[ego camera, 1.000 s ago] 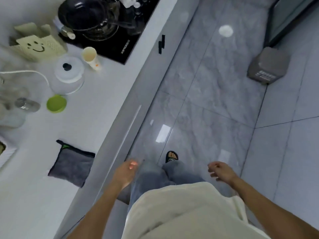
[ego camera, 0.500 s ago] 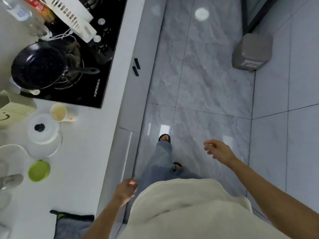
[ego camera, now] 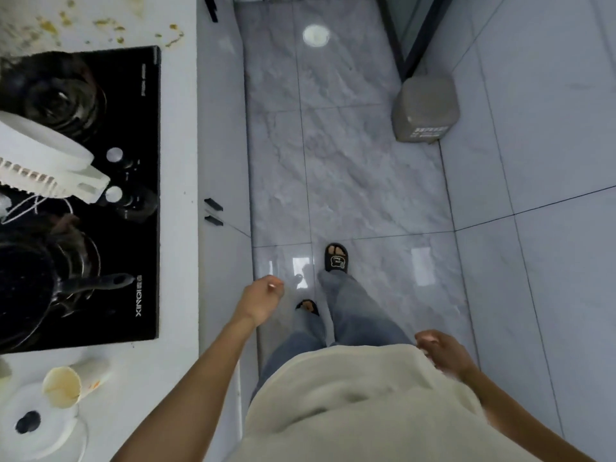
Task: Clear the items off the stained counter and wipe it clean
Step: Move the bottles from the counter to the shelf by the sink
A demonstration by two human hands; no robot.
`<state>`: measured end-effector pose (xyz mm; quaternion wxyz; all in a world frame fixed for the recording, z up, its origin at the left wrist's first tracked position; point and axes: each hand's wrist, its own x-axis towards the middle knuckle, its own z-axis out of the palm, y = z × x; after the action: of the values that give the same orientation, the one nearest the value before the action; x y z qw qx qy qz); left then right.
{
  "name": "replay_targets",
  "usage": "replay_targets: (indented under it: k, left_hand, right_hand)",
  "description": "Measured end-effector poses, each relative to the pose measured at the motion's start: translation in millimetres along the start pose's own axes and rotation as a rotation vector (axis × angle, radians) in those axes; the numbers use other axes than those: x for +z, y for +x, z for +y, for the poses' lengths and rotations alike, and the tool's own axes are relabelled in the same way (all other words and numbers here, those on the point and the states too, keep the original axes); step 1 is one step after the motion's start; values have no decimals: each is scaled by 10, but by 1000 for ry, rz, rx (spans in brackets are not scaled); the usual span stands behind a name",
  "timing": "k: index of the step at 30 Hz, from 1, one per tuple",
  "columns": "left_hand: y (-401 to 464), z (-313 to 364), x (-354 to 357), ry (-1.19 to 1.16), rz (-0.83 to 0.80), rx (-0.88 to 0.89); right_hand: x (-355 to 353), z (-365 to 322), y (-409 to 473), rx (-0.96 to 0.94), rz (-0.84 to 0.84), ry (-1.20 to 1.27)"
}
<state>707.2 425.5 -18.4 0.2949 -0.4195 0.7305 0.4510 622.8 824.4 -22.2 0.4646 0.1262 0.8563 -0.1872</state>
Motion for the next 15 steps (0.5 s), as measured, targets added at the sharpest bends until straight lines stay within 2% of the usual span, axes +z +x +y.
replay_targets:
  k: [5, 9, 15]
  left_hand:
    - [519, 562, -223, 22, 5, -7]
    - [732, 788, -351, 92, 18, -112]
    - [804, 805, -495, 38, 8, -241]
  right_hand:
    - [-423, -415, 513, 9, -14, 9]
    - [-841, -972, 1029, 33, -60, 81]
    - [-1453, -2215, 1708, -143, -74, 42]
